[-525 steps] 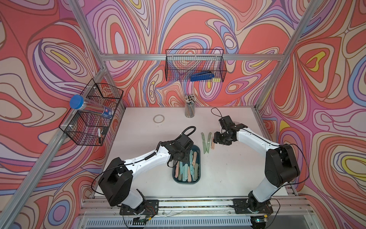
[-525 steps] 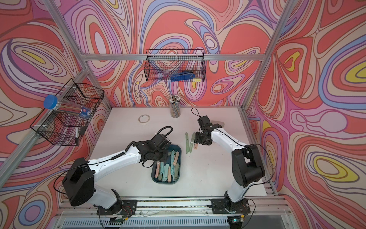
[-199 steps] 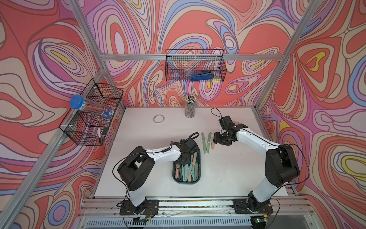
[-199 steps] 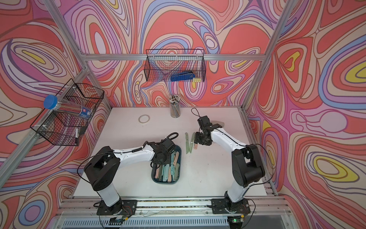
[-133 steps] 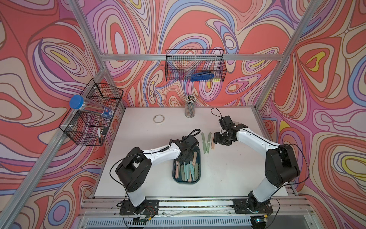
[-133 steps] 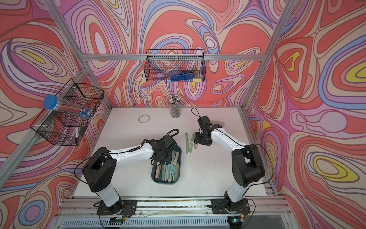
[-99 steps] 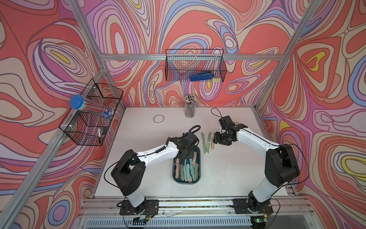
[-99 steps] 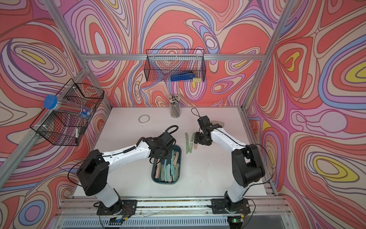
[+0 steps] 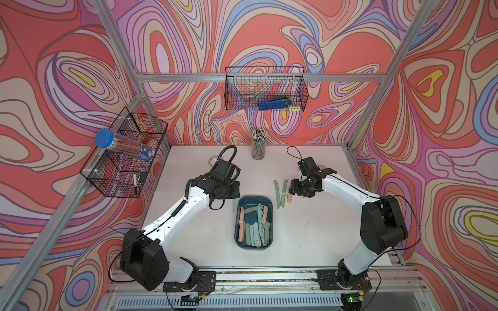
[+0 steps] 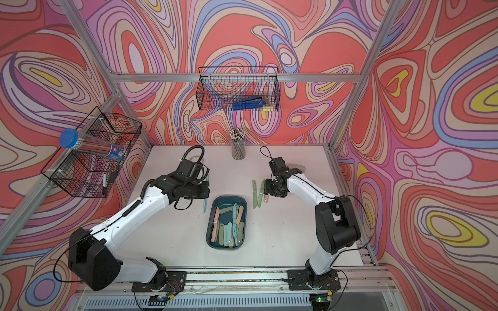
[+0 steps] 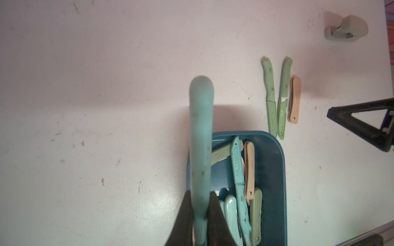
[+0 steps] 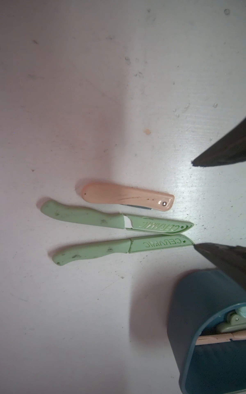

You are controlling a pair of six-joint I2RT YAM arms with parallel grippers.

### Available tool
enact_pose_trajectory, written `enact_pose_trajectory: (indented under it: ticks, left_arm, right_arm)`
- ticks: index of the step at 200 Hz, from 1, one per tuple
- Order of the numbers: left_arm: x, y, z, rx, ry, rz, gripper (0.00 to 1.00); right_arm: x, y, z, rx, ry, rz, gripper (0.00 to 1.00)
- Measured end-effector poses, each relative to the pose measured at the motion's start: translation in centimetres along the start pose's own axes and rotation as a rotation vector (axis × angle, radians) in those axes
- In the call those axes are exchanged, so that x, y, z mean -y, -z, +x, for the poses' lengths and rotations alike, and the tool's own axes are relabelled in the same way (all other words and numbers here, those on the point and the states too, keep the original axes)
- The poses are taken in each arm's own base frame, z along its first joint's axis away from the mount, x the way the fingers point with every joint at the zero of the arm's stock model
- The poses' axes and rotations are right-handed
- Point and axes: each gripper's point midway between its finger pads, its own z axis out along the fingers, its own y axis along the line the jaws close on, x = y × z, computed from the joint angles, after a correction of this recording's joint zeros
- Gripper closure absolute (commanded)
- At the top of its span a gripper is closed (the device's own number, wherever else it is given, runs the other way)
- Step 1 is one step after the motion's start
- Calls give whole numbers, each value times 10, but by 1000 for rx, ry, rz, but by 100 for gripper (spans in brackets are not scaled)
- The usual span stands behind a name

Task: Take the fruit knife out of the storage box
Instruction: Place the fruit knife at the center of the board.

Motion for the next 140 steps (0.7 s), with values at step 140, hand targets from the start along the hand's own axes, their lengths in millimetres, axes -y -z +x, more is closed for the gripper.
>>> enact_pose_trajectory:
  ticks: [140]
  left_arm:
    - [-51,-85,37,-366,69,77,100]
  right_arm:
    - [-4,-4,1,-5,-1,-24,42]
